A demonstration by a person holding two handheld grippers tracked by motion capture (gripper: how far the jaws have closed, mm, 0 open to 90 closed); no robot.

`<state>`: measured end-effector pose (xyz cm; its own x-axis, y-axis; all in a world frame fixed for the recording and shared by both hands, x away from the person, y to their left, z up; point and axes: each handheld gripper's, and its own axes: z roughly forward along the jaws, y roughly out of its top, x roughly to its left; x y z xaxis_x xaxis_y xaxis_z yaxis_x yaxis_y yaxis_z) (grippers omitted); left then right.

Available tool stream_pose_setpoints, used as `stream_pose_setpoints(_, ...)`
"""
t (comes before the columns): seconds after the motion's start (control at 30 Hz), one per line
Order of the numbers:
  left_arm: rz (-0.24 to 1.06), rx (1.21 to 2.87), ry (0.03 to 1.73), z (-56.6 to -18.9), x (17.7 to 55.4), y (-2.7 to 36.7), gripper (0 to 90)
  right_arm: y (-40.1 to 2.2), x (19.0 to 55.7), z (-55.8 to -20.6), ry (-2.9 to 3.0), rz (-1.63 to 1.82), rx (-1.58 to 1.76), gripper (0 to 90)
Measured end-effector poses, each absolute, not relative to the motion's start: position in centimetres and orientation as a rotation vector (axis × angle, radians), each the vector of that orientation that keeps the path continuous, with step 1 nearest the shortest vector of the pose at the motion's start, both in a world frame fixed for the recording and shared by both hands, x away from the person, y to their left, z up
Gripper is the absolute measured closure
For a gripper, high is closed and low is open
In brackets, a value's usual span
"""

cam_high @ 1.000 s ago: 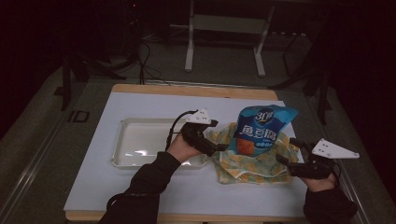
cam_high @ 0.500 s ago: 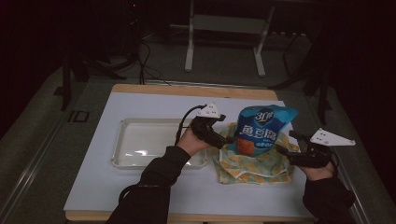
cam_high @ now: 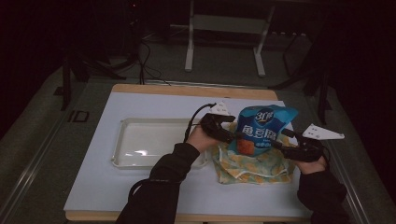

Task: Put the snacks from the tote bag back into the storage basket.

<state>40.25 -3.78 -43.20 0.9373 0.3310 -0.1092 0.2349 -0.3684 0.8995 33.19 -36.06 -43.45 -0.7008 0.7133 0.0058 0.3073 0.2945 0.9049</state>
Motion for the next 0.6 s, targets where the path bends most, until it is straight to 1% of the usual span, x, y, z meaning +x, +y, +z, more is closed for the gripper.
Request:
stream_pose_setpoints(0.1,0.099,1.964,0.406,-43.3,40.4,-4.1,29.1,-36.0,33.4,-43.5,2.174,1.386,0.916,30.3)
stream_pose_setpoints(0.13,0.094,1.97,0.4,-43.5,40.4,-4.4,31.7,-35.8,33.7,-43.7,2.171,1.38,0.931,32.3)
stream_pose_setpoints(0.2,0.095,1.981,0.411,-43.6,40.5,-4.8,35.0,-35.7,33.8,-43.9,2.172,1.375,0.931,33.0)
stream_pose_setpoints(0.5,0.106,1.987,0.461,-43.8,41.1,-5.9,42.6,-35.4,34.3,-43.8,2.153,1.397,0.93,36.2)
stream_pose_setpoints(0.53,0.106,1.987,0.461,-43.8,41.1,-5.9,46.0,-35.4,34.3,-43.8,2.153,1.397,0.93,36.2)
stream_pose_setpoints(0.57,0.122,1.988,0.473,-43.8,41.1,-6.1,47.6,-35.3,34.4,-43.9,2.16,1.392,0.927,40.1)
stream_pose_setpoints(0.6,0.114,1.985,0.474,-43.8,41.1,-6.1,49.4,-35.3,34.5,-43.9,2.16,1.389,0.922,41.4)
